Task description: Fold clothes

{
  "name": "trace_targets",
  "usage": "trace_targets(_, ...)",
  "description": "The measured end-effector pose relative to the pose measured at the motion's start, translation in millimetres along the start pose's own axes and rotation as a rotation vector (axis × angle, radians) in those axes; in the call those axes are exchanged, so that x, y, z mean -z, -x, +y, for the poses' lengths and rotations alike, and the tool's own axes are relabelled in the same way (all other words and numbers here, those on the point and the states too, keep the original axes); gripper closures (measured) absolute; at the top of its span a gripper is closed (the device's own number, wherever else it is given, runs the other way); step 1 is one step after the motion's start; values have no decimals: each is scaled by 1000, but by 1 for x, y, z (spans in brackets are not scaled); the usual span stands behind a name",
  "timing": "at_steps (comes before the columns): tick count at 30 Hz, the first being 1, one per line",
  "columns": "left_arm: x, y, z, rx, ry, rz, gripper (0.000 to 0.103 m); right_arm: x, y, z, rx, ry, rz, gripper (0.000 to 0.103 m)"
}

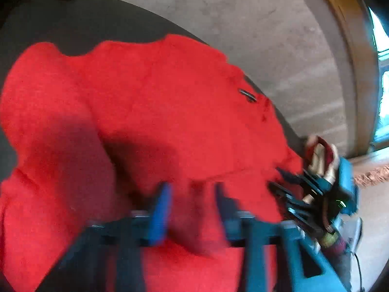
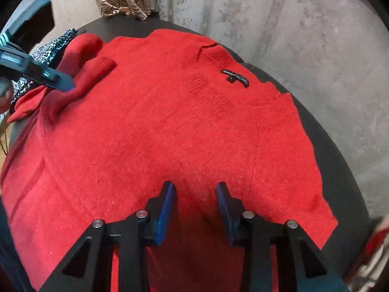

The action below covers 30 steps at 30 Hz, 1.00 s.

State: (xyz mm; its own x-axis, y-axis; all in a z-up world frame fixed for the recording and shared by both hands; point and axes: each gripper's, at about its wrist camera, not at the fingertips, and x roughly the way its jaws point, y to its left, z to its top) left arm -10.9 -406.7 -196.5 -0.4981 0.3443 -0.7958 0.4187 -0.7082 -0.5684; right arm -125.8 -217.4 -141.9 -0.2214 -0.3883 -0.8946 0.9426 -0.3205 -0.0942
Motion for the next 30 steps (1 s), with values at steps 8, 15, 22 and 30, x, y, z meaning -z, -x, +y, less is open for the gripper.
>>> trace_targets(8, -1, 77, -6, 183, 4, -349, 103, -1, 42, -5, 143, -33, -111, 93)
trace_targets(15, 21, 86, -6, 127, -51, -340, 103, 15, 45, -32, 213, -202, -132, 90)
trace_targets(22, 25, 14, 40, 232, 254, -69, 78, 48, 38, -35, 195, -301, -135, 44)
trace_targets(30, 6, -12, 25, 336, 388, -52, 59, 70, 69, -34, 127, -391, -265, 33)
